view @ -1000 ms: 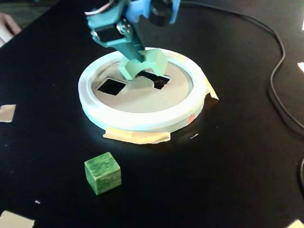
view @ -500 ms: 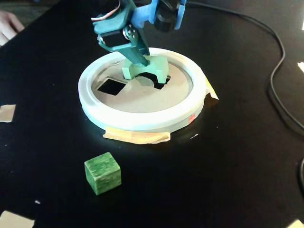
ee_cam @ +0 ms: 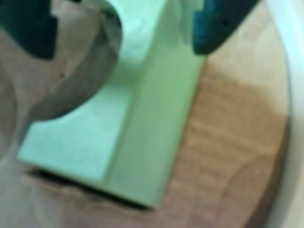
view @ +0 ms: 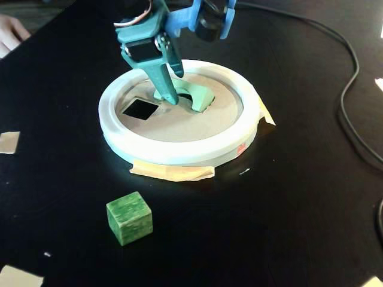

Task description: Pick up the U shape block and drop it in corresponding U shaped hole

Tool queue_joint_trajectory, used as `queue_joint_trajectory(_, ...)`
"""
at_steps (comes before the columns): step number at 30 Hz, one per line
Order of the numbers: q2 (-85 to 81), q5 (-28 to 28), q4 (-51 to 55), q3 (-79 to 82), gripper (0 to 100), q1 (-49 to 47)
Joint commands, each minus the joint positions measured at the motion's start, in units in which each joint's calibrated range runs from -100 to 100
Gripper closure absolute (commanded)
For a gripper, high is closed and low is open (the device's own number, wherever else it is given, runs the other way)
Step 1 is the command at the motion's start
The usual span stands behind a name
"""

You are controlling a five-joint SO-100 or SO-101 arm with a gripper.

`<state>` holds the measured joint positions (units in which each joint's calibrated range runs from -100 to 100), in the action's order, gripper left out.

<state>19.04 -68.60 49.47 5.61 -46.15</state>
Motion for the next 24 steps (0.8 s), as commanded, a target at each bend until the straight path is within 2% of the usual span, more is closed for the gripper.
queue_joint_trajectory(1,-3.7,0.7,0.9,-5.9,49,-0.9)
queue_joint_trajectory(4,-5.6,1.0,1.7,-7.9,49,-1.0)
queue_joint_trajectory(9,-9.9,1.0,15.0,-12.7,49,-1.2)
queue_joint_trajectory(10,-10.3,0.9,19.9,-16.0,49,-1.3)
queue_joint_trajectory(13,-9.2,0.9,25.7,-24.1,49,-4.0)
queue_joint_trajectory(17,-7.1,0.8,27.9,-30.1,49,-8.2)
queue_joint_trajectory(24,-6.6,0.5,27.0,-29.4,51,-8.7)
